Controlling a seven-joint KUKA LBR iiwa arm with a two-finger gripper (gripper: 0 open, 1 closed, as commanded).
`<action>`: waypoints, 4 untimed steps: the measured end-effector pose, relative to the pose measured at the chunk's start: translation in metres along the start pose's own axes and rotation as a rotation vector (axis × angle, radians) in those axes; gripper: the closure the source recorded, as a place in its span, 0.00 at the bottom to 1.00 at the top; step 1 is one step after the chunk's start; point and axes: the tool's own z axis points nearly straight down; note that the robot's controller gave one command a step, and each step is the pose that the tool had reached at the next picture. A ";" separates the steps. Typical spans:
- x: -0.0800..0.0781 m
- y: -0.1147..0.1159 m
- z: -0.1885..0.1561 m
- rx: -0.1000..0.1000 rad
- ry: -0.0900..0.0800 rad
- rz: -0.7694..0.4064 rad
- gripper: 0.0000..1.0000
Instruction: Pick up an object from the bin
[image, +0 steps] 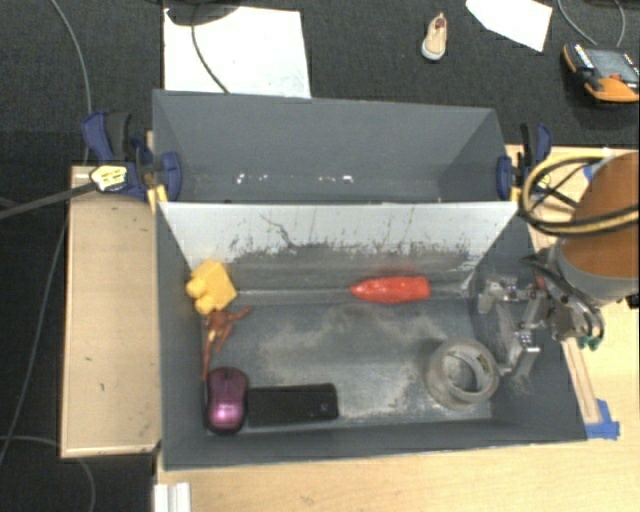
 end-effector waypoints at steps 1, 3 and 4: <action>-0.002 0.001 -0.005 0.002 -0.007 -0.007 0.00; -0.023 0.041 0.045 0.005 -0.010 -0.596 0.00; -0.039 0.055 0.075 0.000 -0.006 -0.690 0.00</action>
Offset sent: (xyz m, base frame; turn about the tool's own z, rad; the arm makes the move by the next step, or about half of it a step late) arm 0.0263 0.0252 -0.1056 -0.4504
